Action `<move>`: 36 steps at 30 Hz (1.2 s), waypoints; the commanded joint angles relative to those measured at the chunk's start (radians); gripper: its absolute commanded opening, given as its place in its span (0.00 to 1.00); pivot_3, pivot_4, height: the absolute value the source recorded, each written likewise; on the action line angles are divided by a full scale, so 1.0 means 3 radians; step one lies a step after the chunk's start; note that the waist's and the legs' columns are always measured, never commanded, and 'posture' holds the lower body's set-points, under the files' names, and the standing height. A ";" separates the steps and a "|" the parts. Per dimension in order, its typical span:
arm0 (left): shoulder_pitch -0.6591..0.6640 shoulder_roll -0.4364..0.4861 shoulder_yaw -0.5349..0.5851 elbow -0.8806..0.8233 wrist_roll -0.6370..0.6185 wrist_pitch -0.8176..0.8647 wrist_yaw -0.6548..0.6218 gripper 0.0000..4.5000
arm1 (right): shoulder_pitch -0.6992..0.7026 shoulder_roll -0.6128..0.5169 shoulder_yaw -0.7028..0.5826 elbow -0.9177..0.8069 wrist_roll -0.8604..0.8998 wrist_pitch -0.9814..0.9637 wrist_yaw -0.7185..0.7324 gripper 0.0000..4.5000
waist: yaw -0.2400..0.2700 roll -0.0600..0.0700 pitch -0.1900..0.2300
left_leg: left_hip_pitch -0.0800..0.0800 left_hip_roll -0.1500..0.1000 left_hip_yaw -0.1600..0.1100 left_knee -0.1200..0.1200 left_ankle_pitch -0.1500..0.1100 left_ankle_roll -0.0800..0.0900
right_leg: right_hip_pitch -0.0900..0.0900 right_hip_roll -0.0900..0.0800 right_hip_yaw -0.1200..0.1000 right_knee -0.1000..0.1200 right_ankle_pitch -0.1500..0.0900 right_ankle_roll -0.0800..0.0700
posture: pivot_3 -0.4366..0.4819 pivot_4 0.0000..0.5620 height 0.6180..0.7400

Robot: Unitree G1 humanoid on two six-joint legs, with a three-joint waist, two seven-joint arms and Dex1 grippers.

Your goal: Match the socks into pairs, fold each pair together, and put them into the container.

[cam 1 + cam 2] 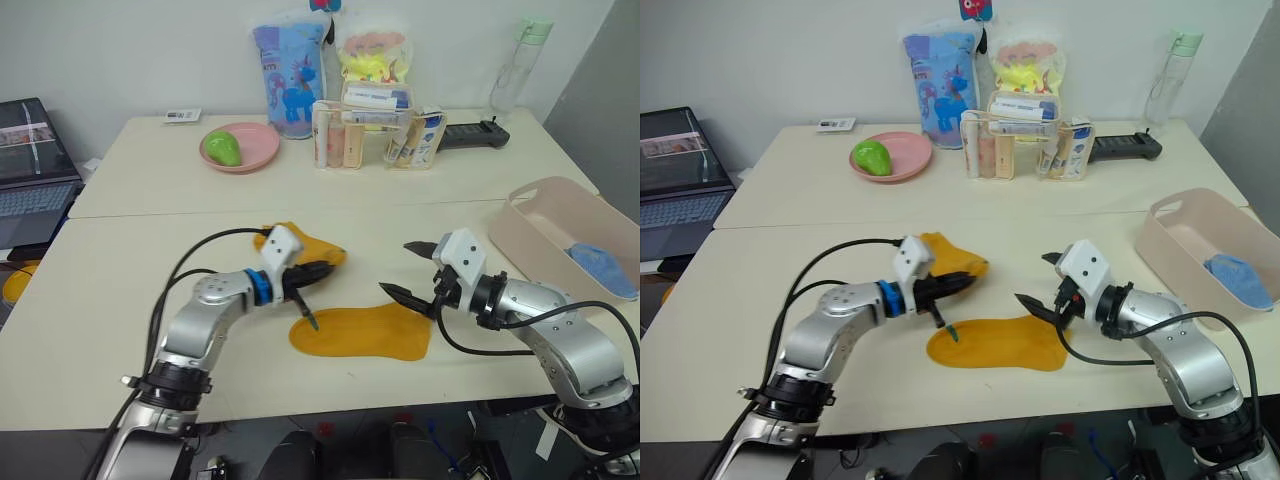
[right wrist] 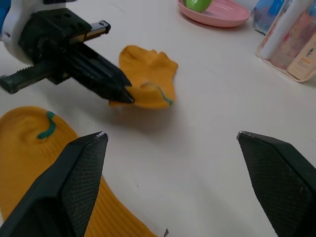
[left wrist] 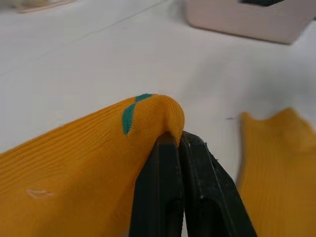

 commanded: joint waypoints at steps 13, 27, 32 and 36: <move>-0.0364 0.0054 0.0276 0.0566 -0.0105 -0.0226 -0.0210 0.79 | 0.0039 -0.0143 0.0000 -0.0029 -0.0323 -0.0013 -0.0120 1.00 | -0.0004 0.0000 0.0000 | 0.0001 0.0001 0.0001 0.0000 0.0000 0.0000 | -0.0001 0.0002 0.0001 0.0000 0.0000 0.0000 | 0.48 0.27 1.00; -0.1217 0.0106 0.0229 0.2715 0.0913 -0.1519 0.0442 0.99 | -0.0512 0.0213 0.0657 0.0554 -0.0643 0.0204 -0.0040 1.00 | -0.0009 -0.0002 0.0001 | -0.0006 -0.0003 0.0004 0.0002 0.0000 -0.0001 | -0.0008 -0.0001 0.0000 -0.0005 0.0000 0.0000 | 0.48 0.27 1.00; -0.1260 0.0085 0.0241 0.2871 0.0957 -0.1558 0.0396 0.96 | -0.0597 0.0270 0.0831 0.0777 -0.0771 0.0239 0.0004 0.96 | -0.0012 -0.0003 0.0001 | -0.0009 -0.0005 0.0002 0.0006 0.0000 -0.0001 | -0.0010 -0.0004 -0.0005 0.0000 0.0000 0.0001 | 0.48 0.27 1.00; -0.1228 0.0064 0.0270 0.2824 0.0922 -0.1531 0.0338 0.71 | -0.0741 0.0391 0.0953 0.1086 -0.0873 0.0200 0.0035 0.71 | -0.0026 -0.0003 0.0001 | -0.0009 -0.0005 0.0002 0.0006 0.0000 -0.0001 | -0.0013 -0.0003 -0.0004 0.0004 0.0000 0.0001 | 0.48 0.27 1.00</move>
